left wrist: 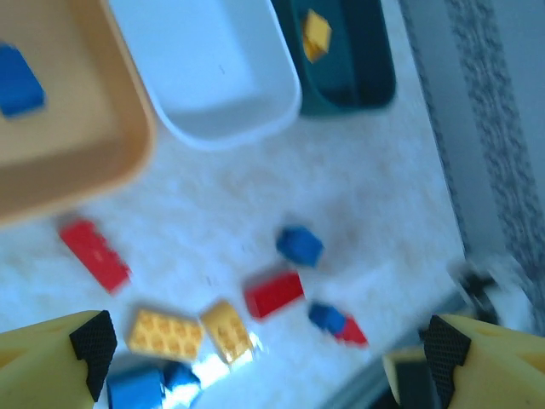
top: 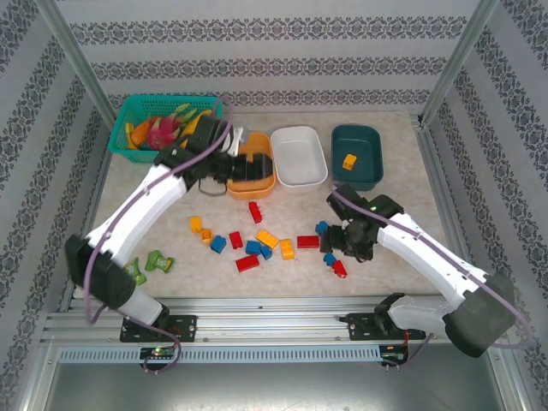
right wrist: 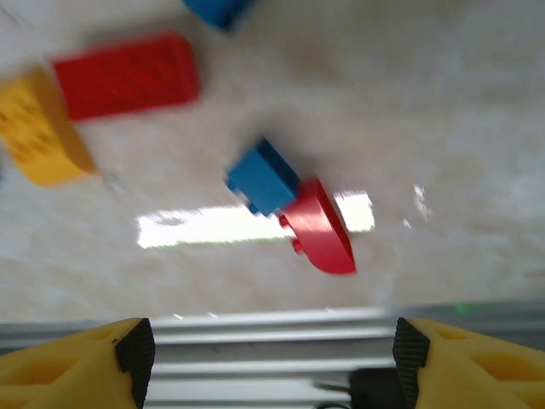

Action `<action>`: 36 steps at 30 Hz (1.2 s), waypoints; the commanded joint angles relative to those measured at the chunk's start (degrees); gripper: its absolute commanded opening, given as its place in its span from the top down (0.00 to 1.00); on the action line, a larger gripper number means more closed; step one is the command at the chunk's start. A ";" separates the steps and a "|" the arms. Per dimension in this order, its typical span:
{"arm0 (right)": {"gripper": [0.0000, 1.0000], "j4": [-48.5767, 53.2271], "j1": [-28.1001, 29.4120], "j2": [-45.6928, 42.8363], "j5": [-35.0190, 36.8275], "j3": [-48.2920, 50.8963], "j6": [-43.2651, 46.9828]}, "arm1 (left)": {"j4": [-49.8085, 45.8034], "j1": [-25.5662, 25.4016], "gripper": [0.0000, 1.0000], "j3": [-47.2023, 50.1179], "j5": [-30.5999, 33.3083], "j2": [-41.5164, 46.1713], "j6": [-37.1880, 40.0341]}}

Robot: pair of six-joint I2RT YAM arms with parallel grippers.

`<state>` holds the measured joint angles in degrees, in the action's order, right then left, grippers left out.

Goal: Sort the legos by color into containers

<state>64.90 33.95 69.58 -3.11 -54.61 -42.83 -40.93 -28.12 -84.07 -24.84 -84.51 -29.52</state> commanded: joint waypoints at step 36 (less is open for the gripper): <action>0.63 -6.50 1.88 25.65 4.42 2.18 11.35 | 9.92 -4.40 0.06 21.83 -2.99 14.13 -7.21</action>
<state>58.26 36.21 94.56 0.99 -52.66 -32.29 -33.71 -31.53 -62.08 -26.83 -70.13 -36.12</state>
